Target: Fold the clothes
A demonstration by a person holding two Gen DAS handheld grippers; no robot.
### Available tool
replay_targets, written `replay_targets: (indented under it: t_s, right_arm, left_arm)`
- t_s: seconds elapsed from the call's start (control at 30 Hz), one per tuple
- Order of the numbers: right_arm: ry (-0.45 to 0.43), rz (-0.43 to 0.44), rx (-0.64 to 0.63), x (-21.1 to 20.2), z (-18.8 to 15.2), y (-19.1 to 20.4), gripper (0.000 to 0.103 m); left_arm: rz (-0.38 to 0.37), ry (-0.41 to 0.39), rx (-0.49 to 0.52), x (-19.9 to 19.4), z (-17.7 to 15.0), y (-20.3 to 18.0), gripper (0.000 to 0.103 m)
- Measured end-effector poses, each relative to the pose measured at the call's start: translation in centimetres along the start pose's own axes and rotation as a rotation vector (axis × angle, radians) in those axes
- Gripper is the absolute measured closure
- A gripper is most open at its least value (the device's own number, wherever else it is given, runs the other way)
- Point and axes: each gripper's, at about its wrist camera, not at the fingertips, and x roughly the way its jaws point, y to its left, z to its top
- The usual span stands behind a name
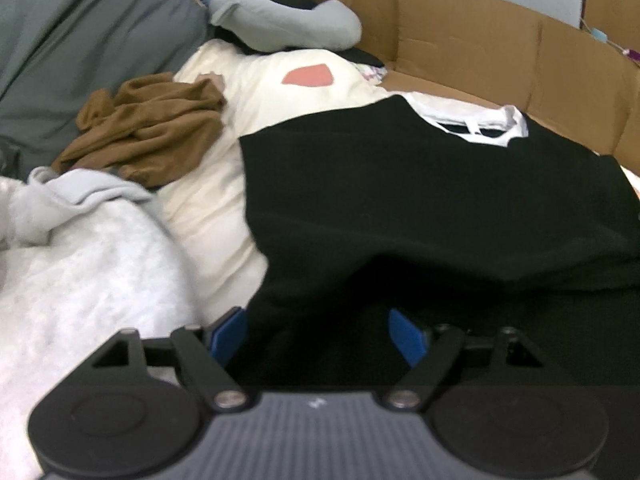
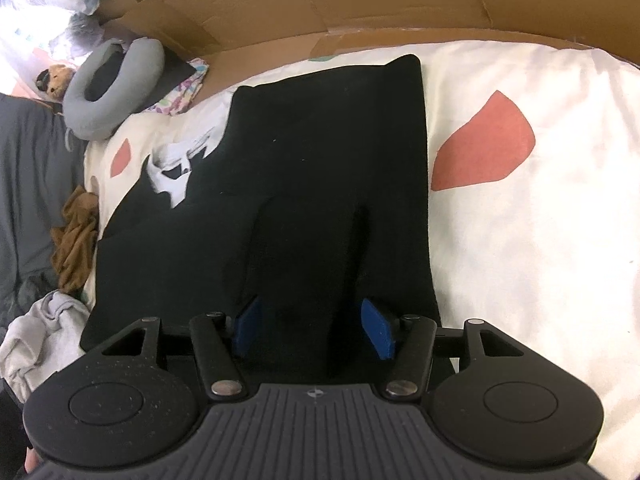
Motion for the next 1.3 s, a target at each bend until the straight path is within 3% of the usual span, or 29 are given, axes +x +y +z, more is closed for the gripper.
replay_targets:
  t_s: [0.2, 0.27, 0.3, 0.37, 0.47, 0.5, 0.53, 0.73, 0.93, 1.3]
  right_arm:
    - [-0.025, -0.018, -0.042, 0.8, 0.3, 0.7, 0.043]
    - [-0.032, -0.023, -0.035, 1.0, 0.6, 0.6, 0.057]
    - [-0.037, -0.027, -0.026, 1.2, 0.8, 0.5, 0.060]
    - [-0.046, -0.038, -0.015, 1.4, 1.2, 0.4, 0.078]
    - [-0.070, -0.065, -0.030, 1.2, 1.6, 0.5, 0.100]
    - [-0.085, -0.075, -0.039, 0.9, 1.7, 0.6, 0.101]
    - [-0.102, -0.085, -0.048, 0.5, 1.8, 0.8, 0.102]
    - [-0.211, -0.110, -0.147, -2.2, 2.3, 2.5, 0.103]
    - [-0.316, -0.126, -0.189, -4.0, 3.0, 3.5, 0.103]
    - [-0.440, -0.085, -0.229, -8.5, 4.7, 6.5, 0.103]
  left_arm:
    - [0.009, -0.007, 0.052, 1.5, 0.9, -1.4, 0.022]
    - [0.014, -0.010, 0.048, 1.9, 1.2, -1.4, 0.025]
    - [0.013, -0.012, 0.044, 2.0, 1.3, -1.4, 0.031]
    - [0.022, -0.013, 0.041, 2.1, 1.4, -1.5, 0.042]
    - [0.053, -0.021, 0.029, 1.9, 1.5, -1.2, 0.074]
    - [0.065, -0.029, 0.023, 1.7, 1.5, -0.9, 0.088]
    - [0.075, -0.038, 0.016, 1.4, 1.5, -0.7, 0.091]
    - [0.087, -0.093, -0.018, -0.5, 1.5, 0.2, 0.093]
    - [0.048, -0.056, -0.016, -0.2, 1.2, 0.2, 0.093]
    - [0.038, -0.057, 0.060, -0.2, 0.8, -0.9, 0.090]
